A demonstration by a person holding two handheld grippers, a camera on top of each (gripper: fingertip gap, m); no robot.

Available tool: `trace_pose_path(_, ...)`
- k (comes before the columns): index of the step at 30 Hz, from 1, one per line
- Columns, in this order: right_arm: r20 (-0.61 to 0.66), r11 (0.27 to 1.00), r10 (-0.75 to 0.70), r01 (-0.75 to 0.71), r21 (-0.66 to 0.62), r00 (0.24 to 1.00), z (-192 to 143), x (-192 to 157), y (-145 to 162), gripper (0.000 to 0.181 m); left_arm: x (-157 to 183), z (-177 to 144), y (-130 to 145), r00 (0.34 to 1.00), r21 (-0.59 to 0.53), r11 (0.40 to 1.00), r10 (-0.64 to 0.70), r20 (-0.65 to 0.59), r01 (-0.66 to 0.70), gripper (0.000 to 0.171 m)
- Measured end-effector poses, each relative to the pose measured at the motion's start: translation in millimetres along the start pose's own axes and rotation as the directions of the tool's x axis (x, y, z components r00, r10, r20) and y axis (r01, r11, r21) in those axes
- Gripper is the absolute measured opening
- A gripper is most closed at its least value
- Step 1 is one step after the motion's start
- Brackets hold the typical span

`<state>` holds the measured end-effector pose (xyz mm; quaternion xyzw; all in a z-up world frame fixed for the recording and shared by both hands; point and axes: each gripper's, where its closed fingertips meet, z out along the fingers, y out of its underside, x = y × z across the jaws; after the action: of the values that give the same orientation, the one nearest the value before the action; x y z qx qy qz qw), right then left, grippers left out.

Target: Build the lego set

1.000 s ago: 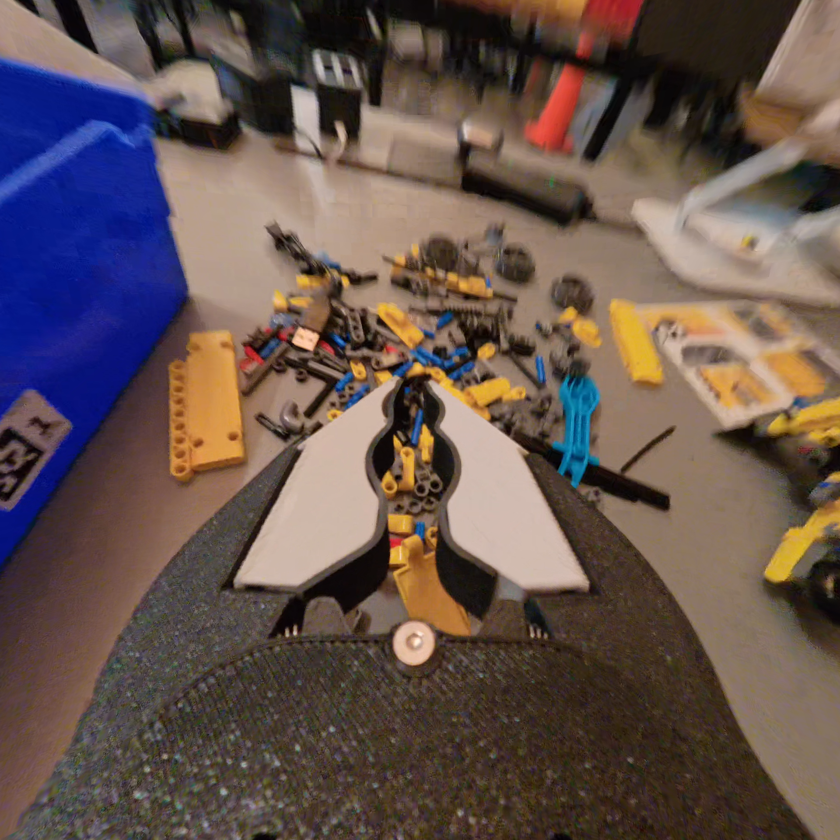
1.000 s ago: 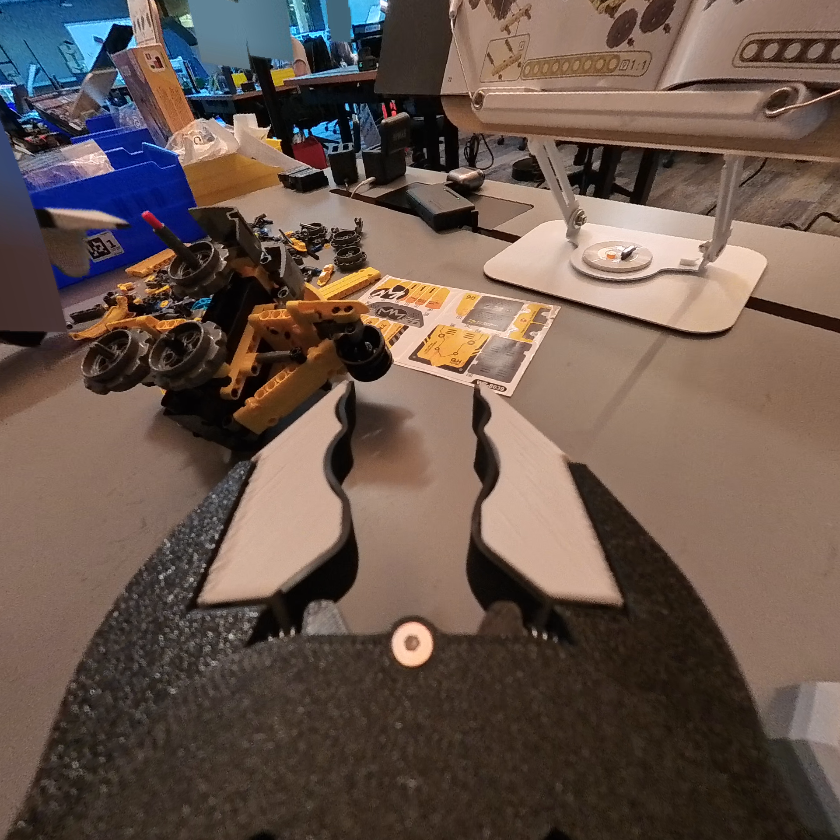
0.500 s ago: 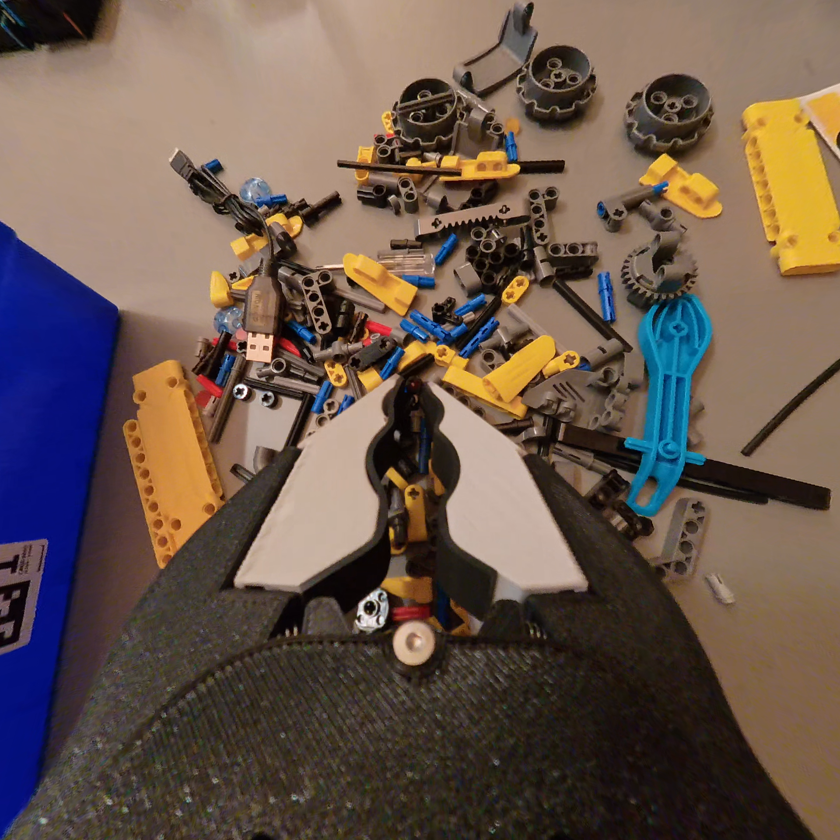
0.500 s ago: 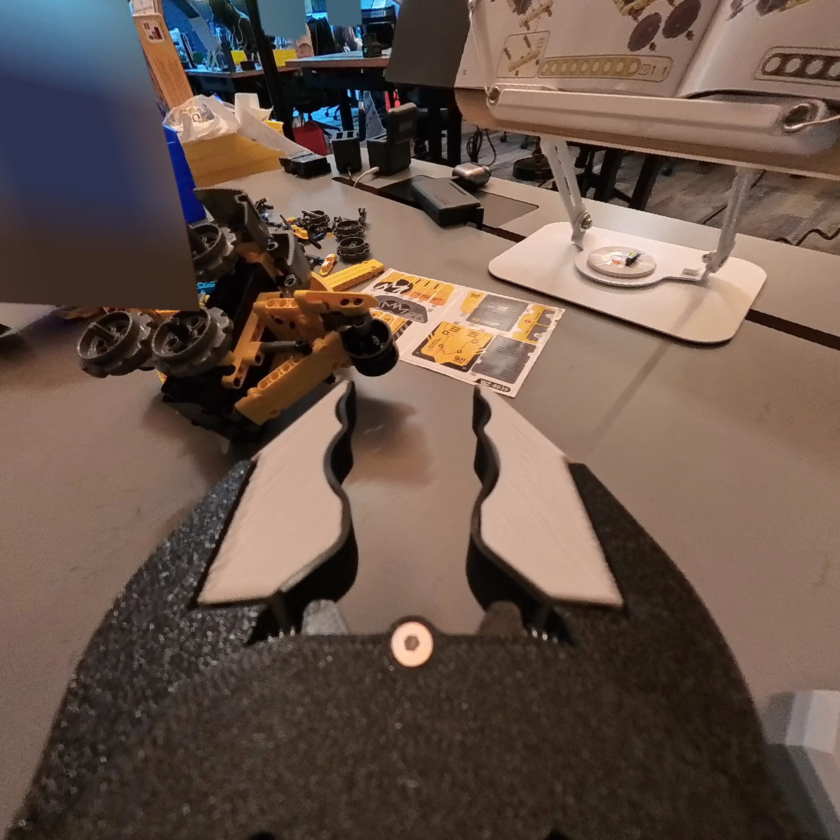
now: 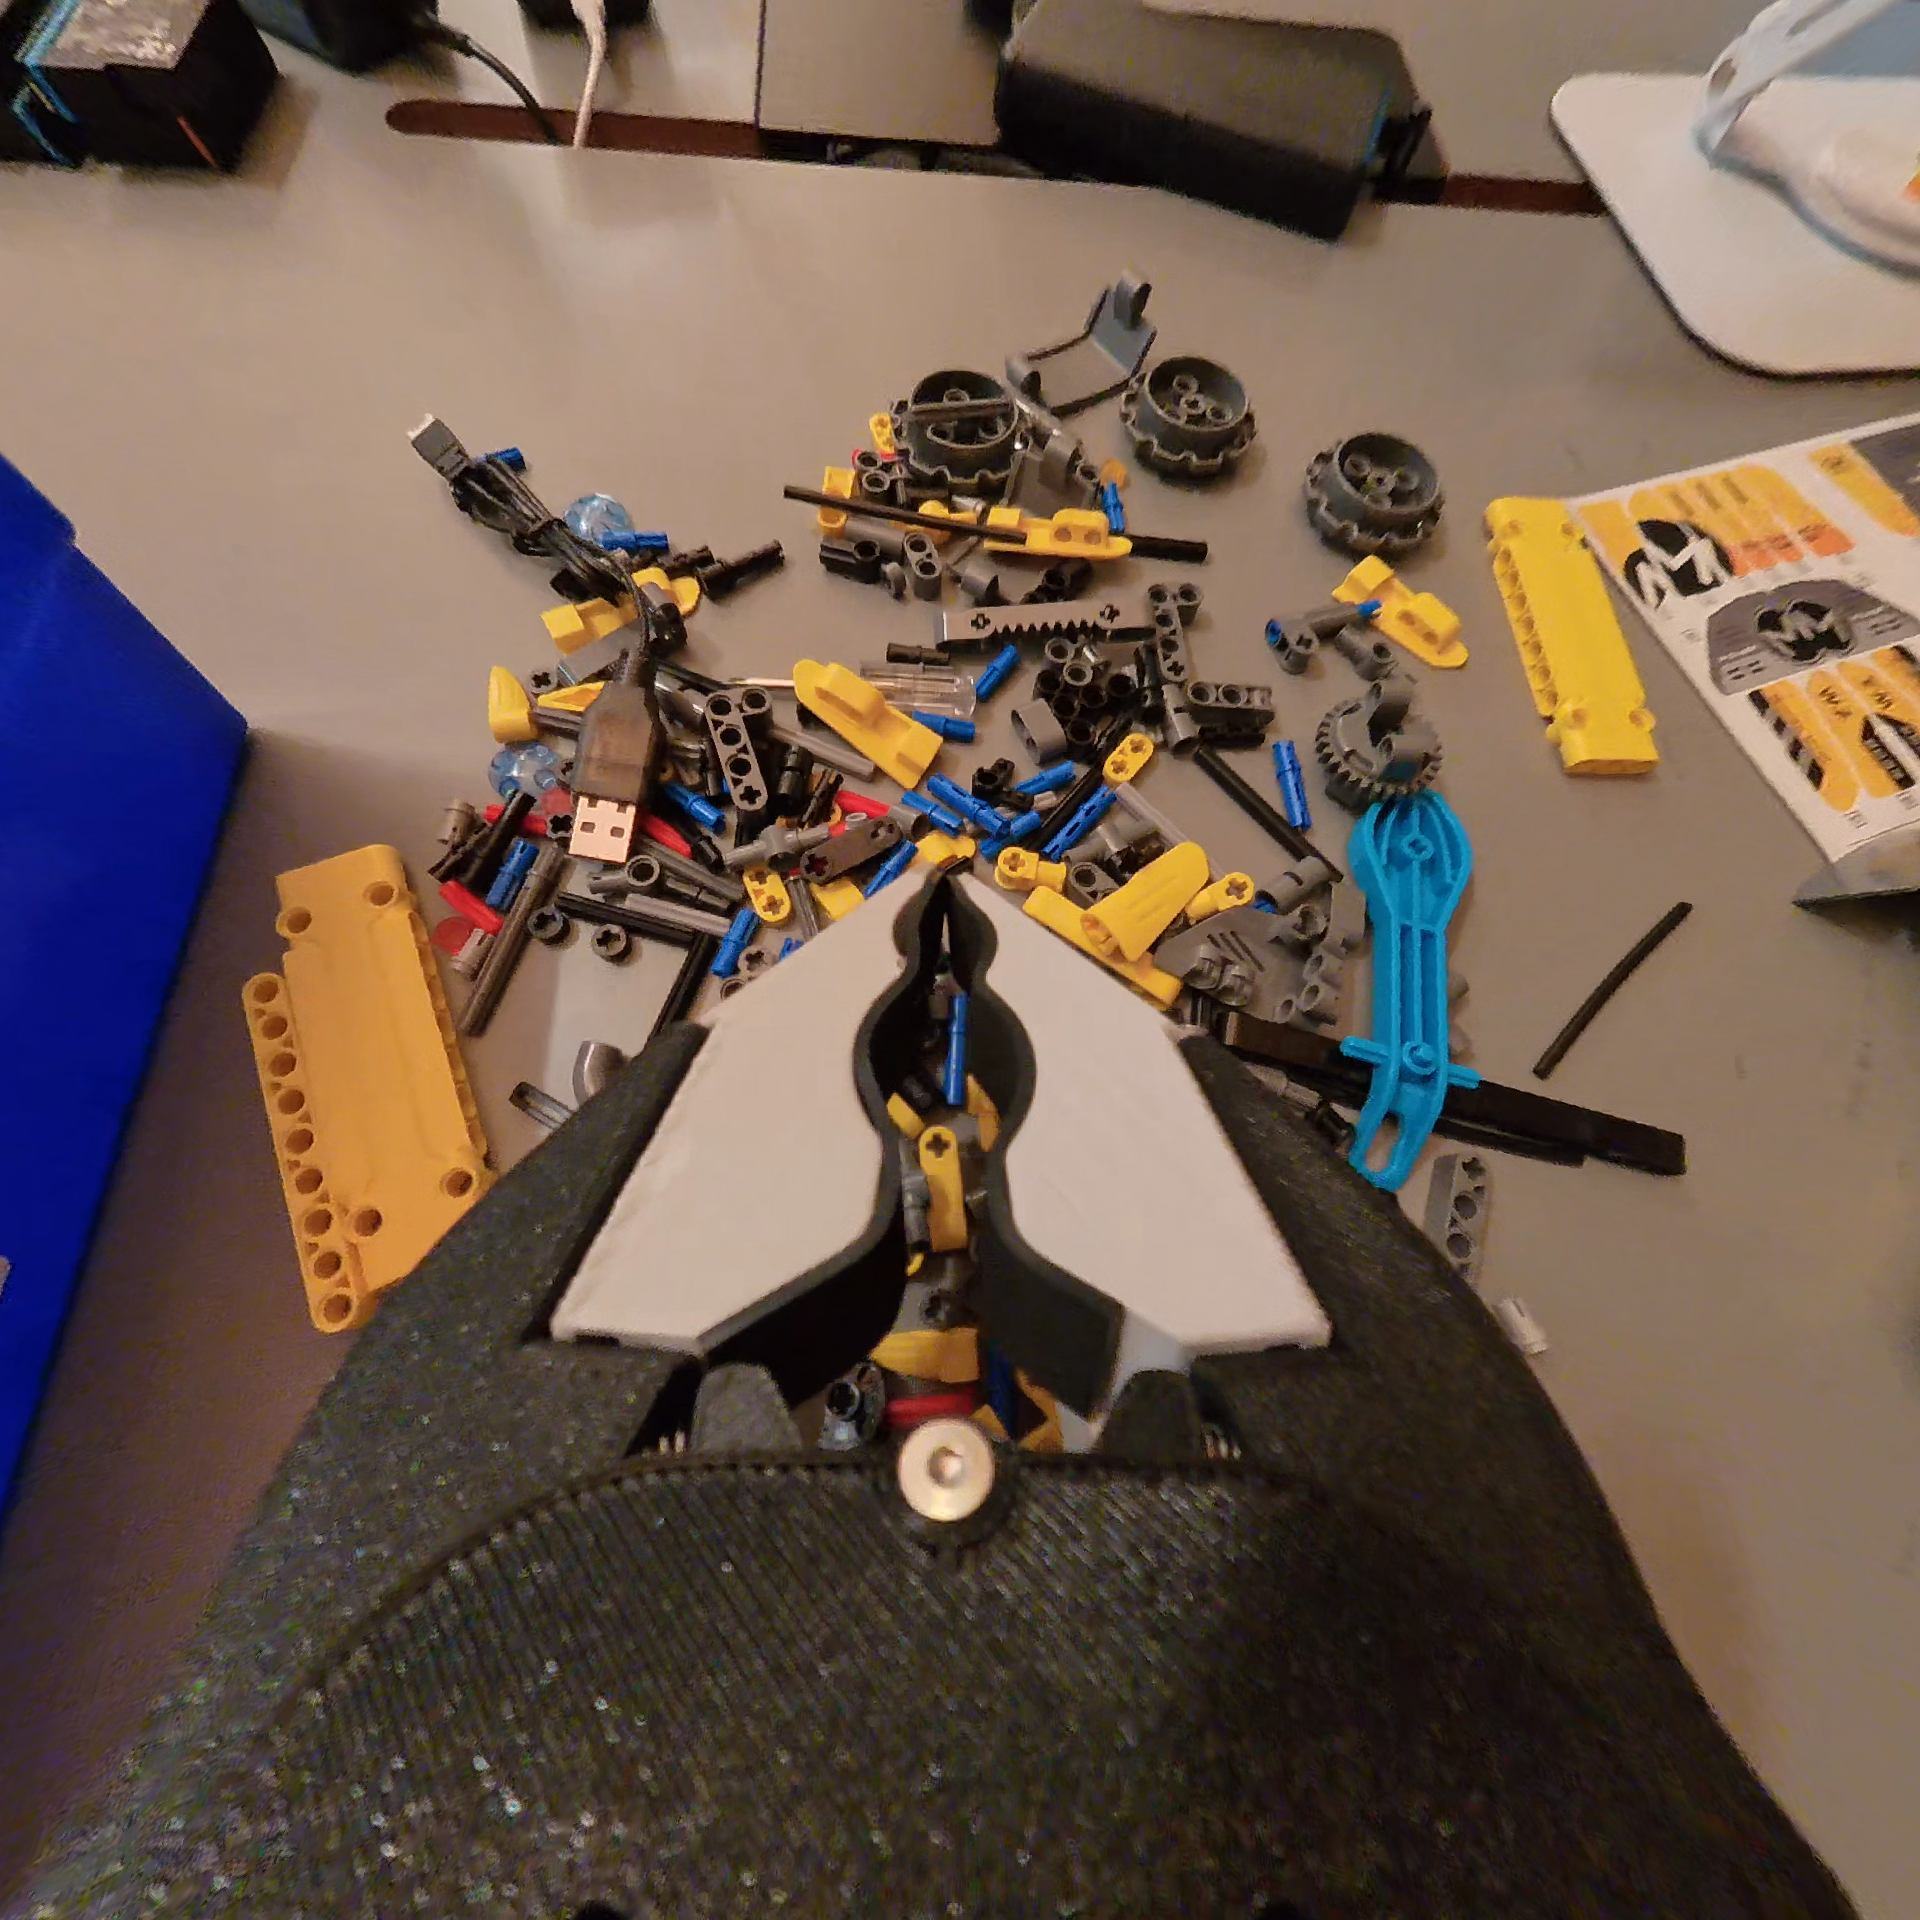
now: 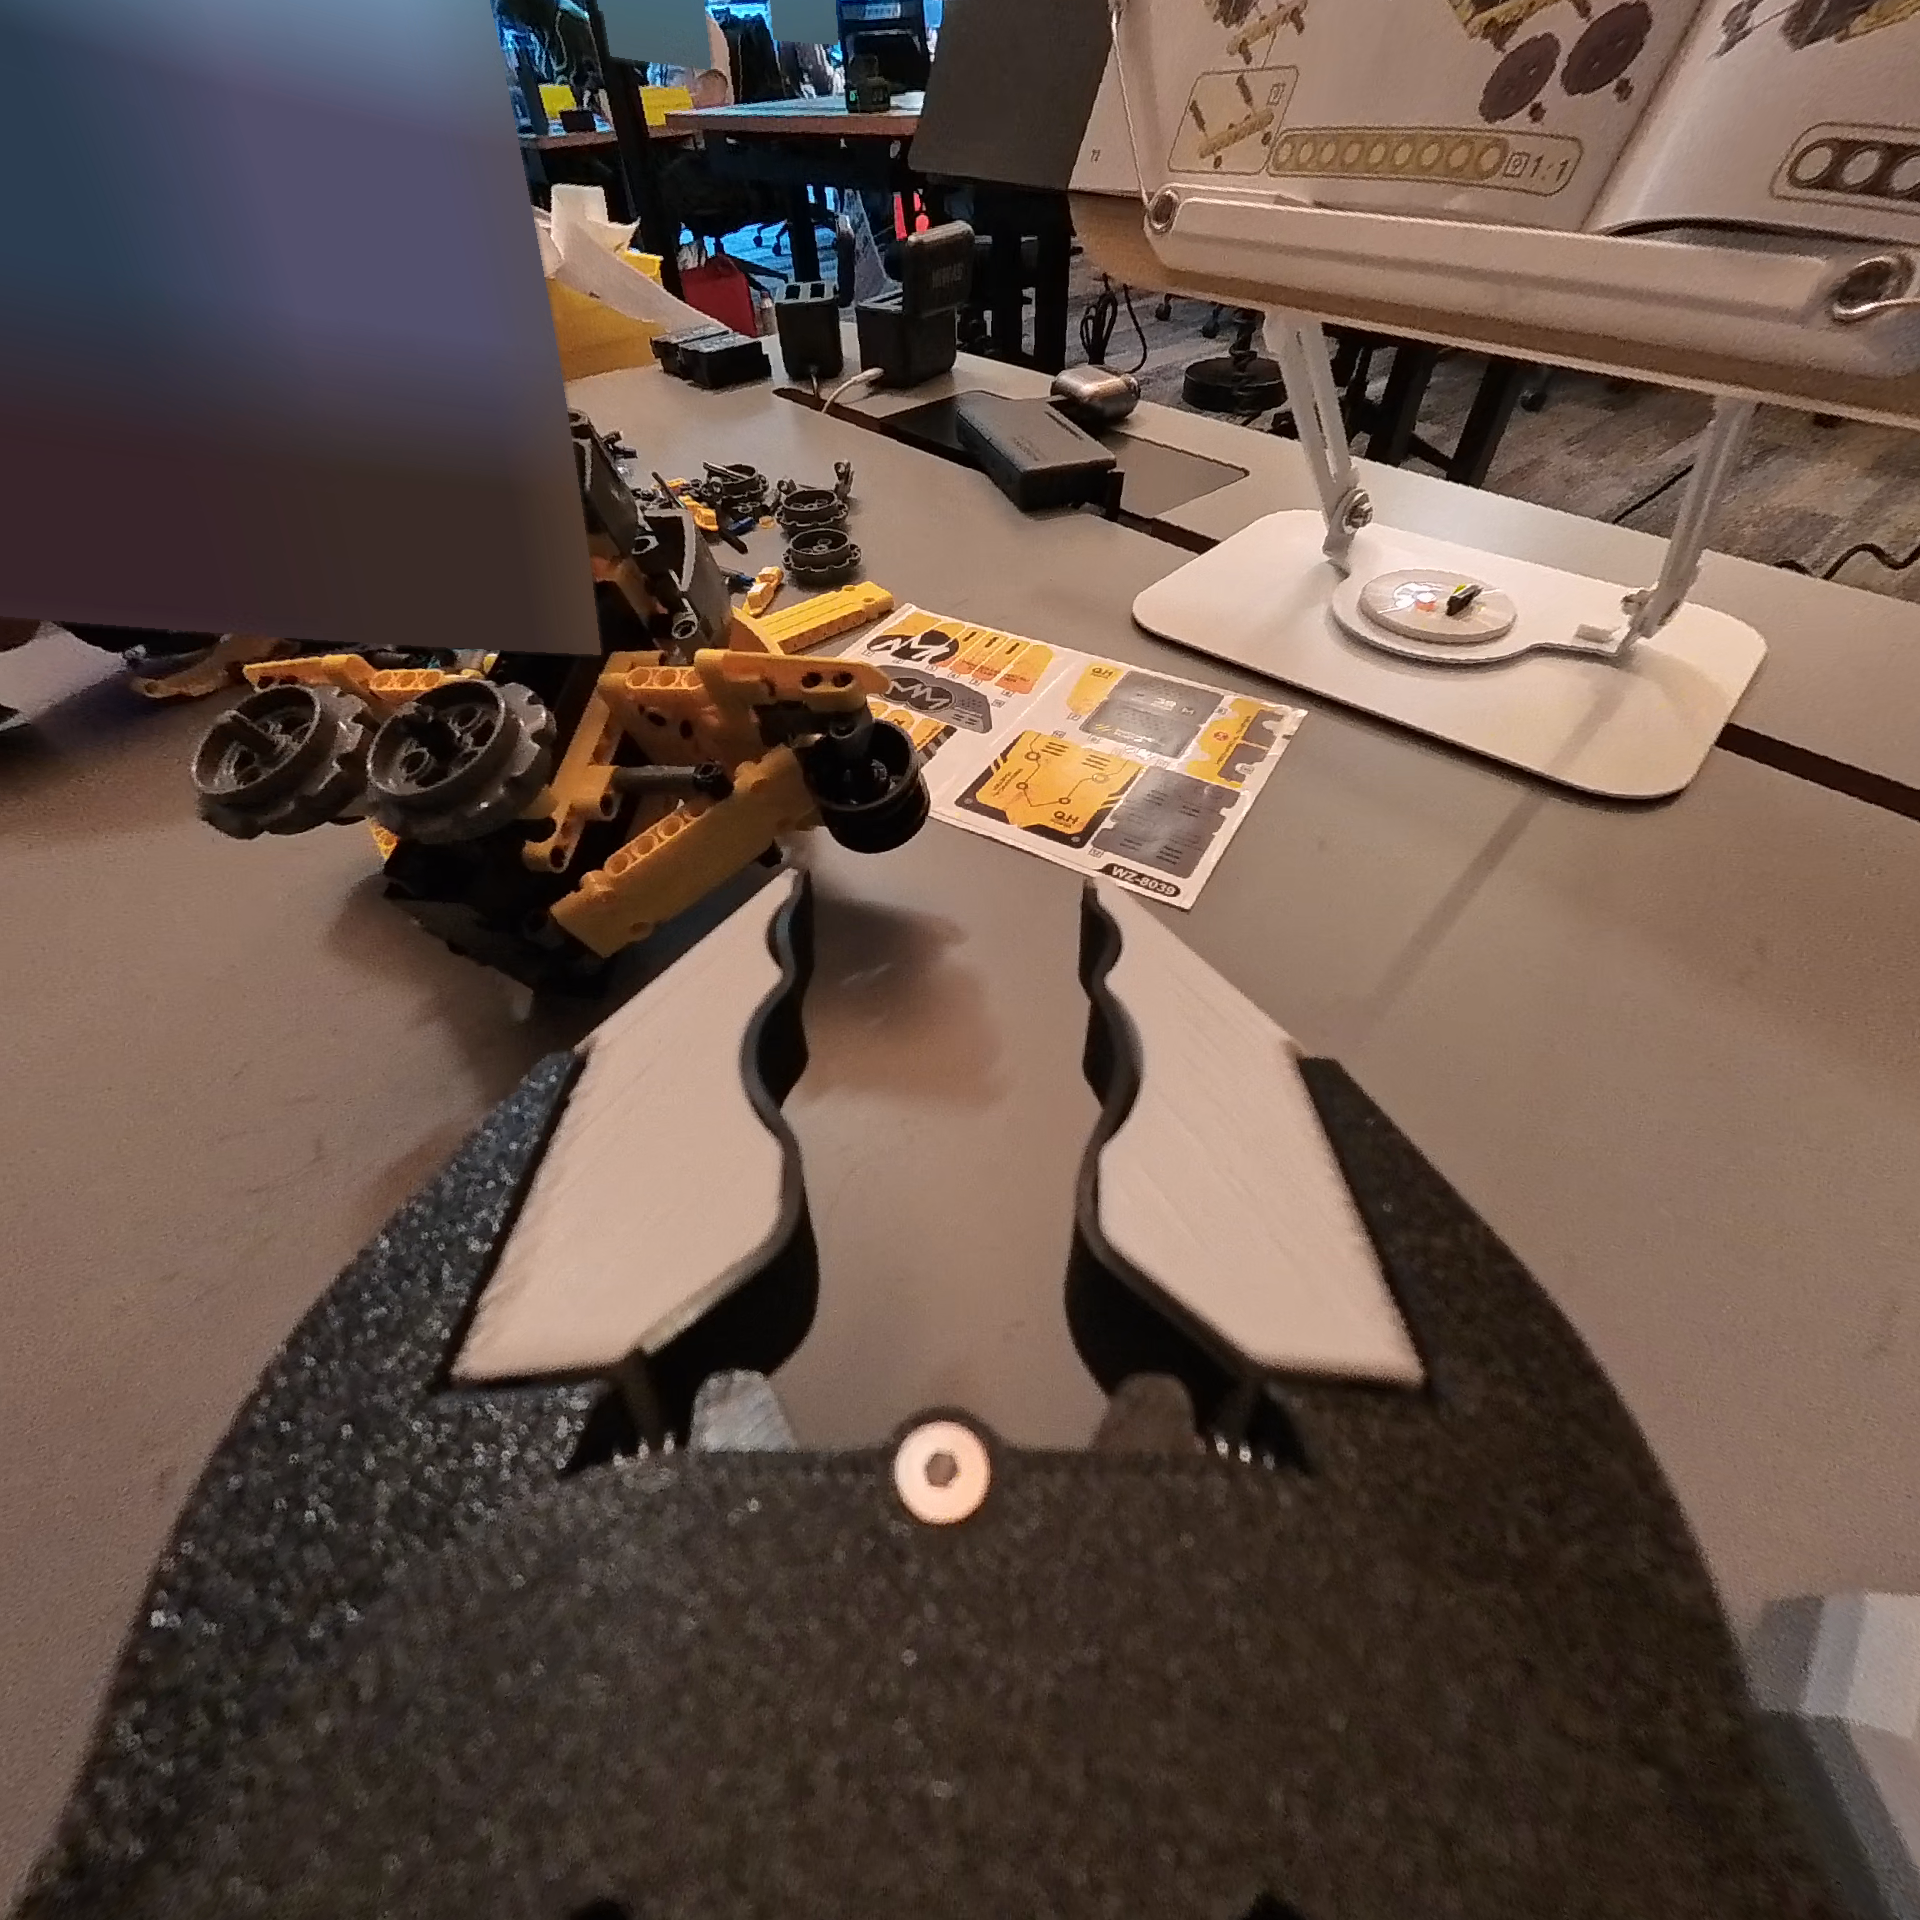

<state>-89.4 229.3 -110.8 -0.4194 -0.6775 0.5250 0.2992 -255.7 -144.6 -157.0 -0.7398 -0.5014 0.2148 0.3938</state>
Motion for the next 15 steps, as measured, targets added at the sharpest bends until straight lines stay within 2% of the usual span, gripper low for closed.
trace_pose_path(3, -0.001, 1.000, -0.005, 0.005, -0.003, 1.000, 0.3, -0.3, 0.4, 0.050, 6.1, -3.6, -3.7, 0.999, 0.035, 0.999, -0.008, -0.042, 0.009, 0.000)
trace_pose_path(7, 0.000, 1.000, -0.005, 0.005, -0.010, 1.000, 1.0, -0.4, 1.2, 0.050, 36.7, -16.9, -21.4, 0.975, 0.157, 0.987, 0.019, -0.219, 0.016, 0.000)
trace_pose_path(11, 0.000, 1.000, -0.005, 0.005, -0.015, 1.000, 1.7, -0.4, 1.8, 0.050, 80.2, -35.7, -30.8, 0.931, 0.242, 0.970, 0.099, -0.351, -0.012, 0.000)
trace_pose_path(15, -0.005, 1.000, -0.023, 0.022, -0.013, 1.000, -0.5, -2.2, 1.7, 0.050, 144.2, -65.3, -26.4, 0.840, 0.299, 0.954, 0.184, -0.511, -0.027, 0.000)
